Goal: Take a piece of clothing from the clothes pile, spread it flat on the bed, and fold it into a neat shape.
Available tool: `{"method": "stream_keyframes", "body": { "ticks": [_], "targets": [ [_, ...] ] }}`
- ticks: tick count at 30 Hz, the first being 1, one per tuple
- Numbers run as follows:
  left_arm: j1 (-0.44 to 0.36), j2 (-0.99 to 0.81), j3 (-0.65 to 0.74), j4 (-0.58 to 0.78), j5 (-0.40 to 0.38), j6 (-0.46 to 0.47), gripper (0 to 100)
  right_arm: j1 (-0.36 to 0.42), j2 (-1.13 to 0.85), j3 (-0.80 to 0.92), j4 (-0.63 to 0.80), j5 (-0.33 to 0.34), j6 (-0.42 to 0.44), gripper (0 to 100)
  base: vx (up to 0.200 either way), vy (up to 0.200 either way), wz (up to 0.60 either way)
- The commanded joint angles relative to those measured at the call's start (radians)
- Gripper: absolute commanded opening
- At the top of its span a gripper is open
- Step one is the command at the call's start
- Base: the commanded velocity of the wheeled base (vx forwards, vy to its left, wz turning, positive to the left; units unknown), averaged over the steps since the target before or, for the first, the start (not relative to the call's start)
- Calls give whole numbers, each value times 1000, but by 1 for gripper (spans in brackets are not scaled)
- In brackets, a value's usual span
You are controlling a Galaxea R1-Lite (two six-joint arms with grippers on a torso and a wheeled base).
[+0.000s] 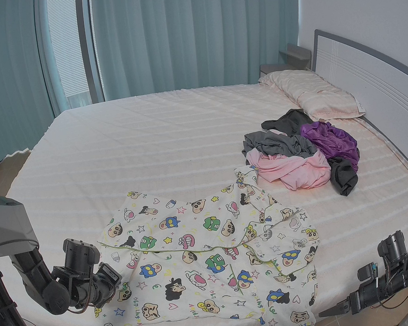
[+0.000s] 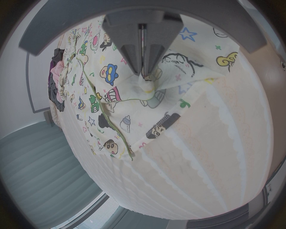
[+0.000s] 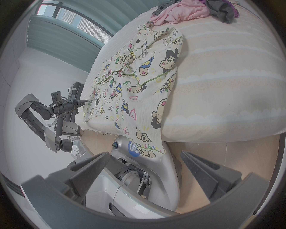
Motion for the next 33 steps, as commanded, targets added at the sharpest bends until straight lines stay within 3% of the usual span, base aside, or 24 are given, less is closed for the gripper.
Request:
{"method": "stream_keyframes", "body": {
  "ticks": [1, 5, 12, 17, 23, 24, 33],
  "targets": [
    [17, -54, -10, -2, 18, 4, 0, 0, 1, 16, 0, 1, 0, 100, 0, 0, 0],
    [54, -114, -39, 1, 16, 22, 0, 2, 0, 16, 1, 1, 0, 100, 0, 0, 0],
    [190, -108, -79, -3, -10, 200, 0, 2, 0, 16, 1, 1, 0, 100, 0, 0, 0],
    [277, -90, -72, -5, -177, 308, 0, 2, 0, 16, 1, 1, -2, 100, 0, 0, 0],
    [296, -28, -84, -8, -209, 351, 0, 2, 1, 16, 1, 1, -2, 100, 0, 0, 0],
    [297, -22, -85, -9, -208, 351, 100, 2, 1, 16, 1, 1, -2, 100, 0, 0, 0],
    [385, 15, -107, -69, -206, 348, 100, 2, 1, 16, 1, 1, -2, 100, 0, 0, 0]
  ]
}}
